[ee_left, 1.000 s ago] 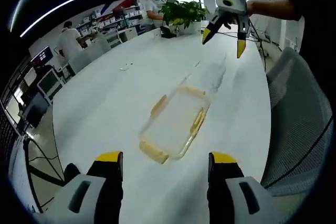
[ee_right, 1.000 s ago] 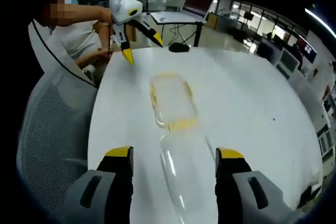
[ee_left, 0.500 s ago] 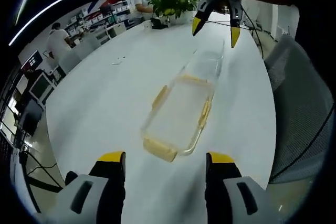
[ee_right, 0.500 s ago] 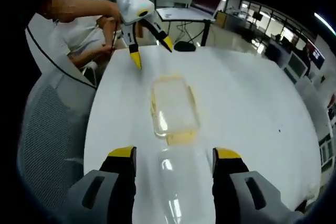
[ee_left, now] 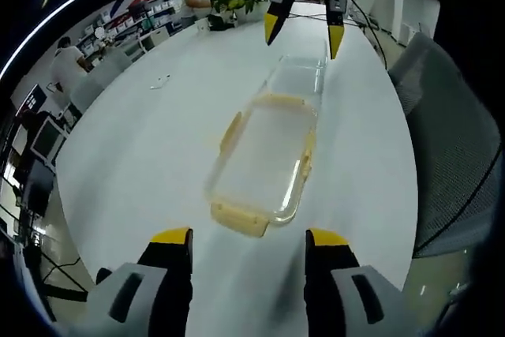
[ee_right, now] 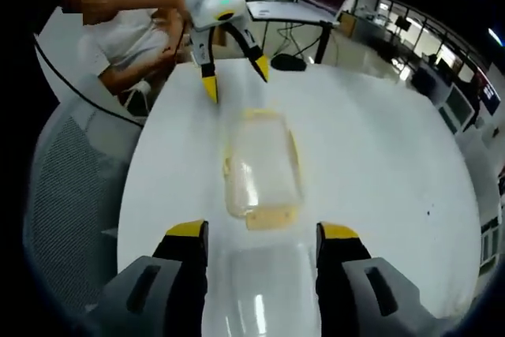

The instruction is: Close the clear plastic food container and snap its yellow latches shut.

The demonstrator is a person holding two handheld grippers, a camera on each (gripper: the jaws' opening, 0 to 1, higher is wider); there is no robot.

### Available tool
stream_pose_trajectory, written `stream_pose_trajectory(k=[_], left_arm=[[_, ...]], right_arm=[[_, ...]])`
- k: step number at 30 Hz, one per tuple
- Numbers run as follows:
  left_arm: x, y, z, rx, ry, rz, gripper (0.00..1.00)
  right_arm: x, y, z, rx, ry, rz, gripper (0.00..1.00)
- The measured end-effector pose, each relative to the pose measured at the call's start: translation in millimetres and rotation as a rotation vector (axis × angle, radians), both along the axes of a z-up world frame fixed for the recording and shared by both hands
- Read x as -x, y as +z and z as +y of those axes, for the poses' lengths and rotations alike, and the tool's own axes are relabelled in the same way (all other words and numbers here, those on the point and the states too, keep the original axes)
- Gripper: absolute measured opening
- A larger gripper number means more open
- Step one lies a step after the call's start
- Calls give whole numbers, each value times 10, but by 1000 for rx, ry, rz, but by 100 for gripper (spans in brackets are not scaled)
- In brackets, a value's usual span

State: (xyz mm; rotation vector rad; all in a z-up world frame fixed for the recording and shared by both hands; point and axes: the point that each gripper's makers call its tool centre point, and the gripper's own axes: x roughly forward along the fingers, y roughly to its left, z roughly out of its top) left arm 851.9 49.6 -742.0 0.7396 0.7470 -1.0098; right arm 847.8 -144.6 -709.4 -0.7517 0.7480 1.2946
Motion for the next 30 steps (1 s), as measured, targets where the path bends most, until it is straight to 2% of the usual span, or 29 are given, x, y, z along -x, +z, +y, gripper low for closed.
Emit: stream_pose_trajectory(k=[18,30], left_arm=[[-111,-149,-12,-64,-72,37,46],[-264,-246,7,-109,-124,57,43]], right_arm=[[-110,-275,199,121,46,55,46],[-160,-444,200,189,89,70,44]])
